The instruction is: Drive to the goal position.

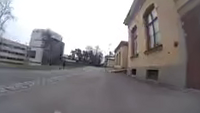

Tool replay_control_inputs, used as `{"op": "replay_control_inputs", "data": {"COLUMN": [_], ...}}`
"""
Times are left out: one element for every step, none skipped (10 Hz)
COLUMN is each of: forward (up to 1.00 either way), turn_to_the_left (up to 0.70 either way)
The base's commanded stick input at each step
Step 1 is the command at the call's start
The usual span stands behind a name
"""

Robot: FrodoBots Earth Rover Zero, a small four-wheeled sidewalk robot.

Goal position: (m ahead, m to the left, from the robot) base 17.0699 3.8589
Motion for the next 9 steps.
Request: {"op": "replay_control_inputs", "data": {"forward": [1.0, 1.0, 1.0, 1.0, 1.0, 1.0, 1.0, 1.0, 1.0], "turn_to_the_left": [0.0, 0.0, 0.0, 0.0, 0.0, 0.0, 0.0, 0.0, 0.0]}}
